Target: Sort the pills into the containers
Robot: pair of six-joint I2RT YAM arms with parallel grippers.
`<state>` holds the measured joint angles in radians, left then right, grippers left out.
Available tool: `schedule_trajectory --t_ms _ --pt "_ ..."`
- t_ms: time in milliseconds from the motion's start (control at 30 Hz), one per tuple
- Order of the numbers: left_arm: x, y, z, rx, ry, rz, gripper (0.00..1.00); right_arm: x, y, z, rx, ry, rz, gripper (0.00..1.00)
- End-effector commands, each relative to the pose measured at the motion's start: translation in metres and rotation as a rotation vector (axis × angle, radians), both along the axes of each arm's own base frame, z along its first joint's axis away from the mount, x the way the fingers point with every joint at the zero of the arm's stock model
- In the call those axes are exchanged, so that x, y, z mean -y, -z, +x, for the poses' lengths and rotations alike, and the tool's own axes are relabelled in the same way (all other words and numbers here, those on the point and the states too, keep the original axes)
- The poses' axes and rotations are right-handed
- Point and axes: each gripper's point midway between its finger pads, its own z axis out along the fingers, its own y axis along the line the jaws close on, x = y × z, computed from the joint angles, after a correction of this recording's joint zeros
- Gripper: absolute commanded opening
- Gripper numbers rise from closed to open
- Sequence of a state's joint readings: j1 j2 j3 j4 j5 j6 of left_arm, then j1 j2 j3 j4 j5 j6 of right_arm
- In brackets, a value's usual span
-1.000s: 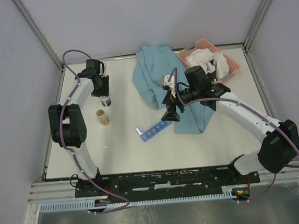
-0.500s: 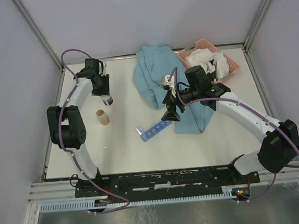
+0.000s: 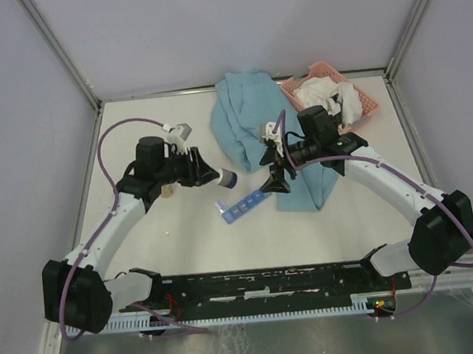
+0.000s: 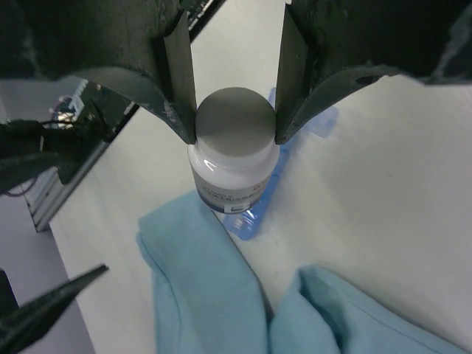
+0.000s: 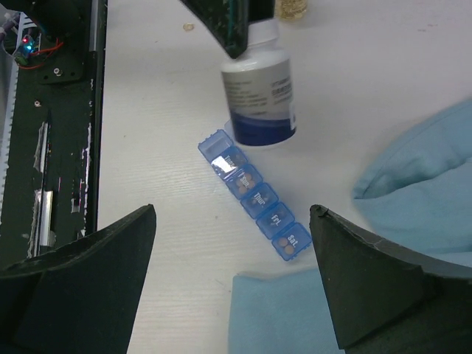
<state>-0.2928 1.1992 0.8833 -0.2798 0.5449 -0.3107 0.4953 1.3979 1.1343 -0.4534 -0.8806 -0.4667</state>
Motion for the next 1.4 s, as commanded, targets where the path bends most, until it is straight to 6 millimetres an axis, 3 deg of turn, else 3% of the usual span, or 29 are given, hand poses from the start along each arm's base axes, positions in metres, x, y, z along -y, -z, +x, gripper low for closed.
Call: schedule_trajectory --t_ms 0,200,367,433,667,800,933,1367 --pt "0.034 -0.052 -0.018 0.145 0.021 -0.282 0.03 0.006 -0.04 -0.008 0.093 -0.06 0.076 0.92" --pt "0.058 -0.057 -0.043 0.163 0.001 -0.42 0.03 0.006 -0.047 -0.014 0.094 -0.084 0.102 0.91" --pt "0.071 -0.064 -0.054 0.158 0.007 -0.467 0.03 0.001 -0.034 -0.018 0.097 -0.124 0.132 0.93" --pt "0.076 -0.066 -0.058 0.151 0.027 -0.468 0.03 0.0 -0.03 -0.016 0.115 -0.119 0.13 1.0" --pt "0.092 -0.056 -0.064 0.11 0.056 -0.434 0.03 -0.003 -0.023 -0.019 0.132 -0.136 0.118 1.0" --pt "0.1 -0.062 -0.066 0.121 0.064 -0.449 0.03 -0.007 -0.009 -0.024 0.178 -0.172 0.058 1.0" --pt "0.105 -0.067 -0.068 0.126 0.071 -0.46 0.03 -0.008 0.004 -0.034 0.226 -0.246 0.029 0.98" --pt "0.111 -0.073 -0.076 0.119 0.089 -0.502 0.03 -0.019 0.008 -0.037 0.252 -0.256 0.009 0.79"
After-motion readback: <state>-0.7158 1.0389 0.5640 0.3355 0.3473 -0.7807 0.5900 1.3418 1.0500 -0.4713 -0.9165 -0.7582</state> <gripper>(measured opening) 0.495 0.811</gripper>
